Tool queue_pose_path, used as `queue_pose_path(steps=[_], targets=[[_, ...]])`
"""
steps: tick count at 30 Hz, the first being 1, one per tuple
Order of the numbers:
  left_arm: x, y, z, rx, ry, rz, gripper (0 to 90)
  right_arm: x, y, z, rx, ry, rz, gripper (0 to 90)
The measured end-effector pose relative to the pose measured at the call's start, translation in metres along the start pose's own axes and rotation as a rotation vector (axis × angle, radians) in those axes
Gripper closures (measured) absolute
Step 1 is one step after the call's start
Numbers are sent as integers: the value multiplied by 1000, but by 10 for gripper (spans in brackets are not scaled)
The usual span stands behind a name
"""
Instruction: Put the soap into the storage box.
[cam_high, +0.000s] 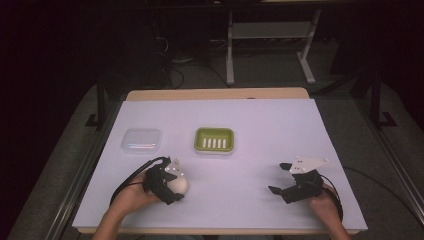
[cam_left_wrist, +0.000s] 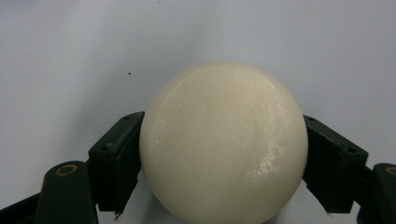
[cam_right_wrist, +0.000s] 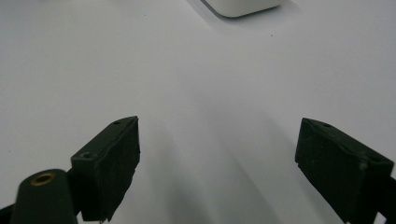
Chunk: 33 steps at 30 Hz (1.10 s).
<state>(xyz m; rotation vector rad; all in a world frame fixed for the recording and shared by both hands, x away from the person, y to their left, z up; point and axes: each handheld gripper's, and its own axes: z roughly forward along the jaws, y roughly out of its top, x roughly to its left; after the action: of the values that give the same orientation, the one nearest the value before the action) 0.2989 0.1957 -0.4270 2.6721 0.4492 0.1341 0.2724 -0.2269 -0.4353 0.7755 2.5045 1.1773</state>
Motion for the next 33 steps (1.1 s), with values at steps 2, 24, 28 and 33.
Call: queue_pose_path(steps=[2, 24, 28, 33], targets=[[0, 0, 0, -2, -3, -4, 231, 0, 0, 0, -1, 1, -1, 132], [4, 2, -6, -32, -8, -15, 253, 0, 0, -1, -11, 1, 3, 132], [7, 5, -8, -46, -6, -18, 253, -1, 1, -1, -16, 0, 3, 132], [9, 10, -9, -38, -10, -18, 253, -2, 1, -1, -17, 2, 9, 132]])
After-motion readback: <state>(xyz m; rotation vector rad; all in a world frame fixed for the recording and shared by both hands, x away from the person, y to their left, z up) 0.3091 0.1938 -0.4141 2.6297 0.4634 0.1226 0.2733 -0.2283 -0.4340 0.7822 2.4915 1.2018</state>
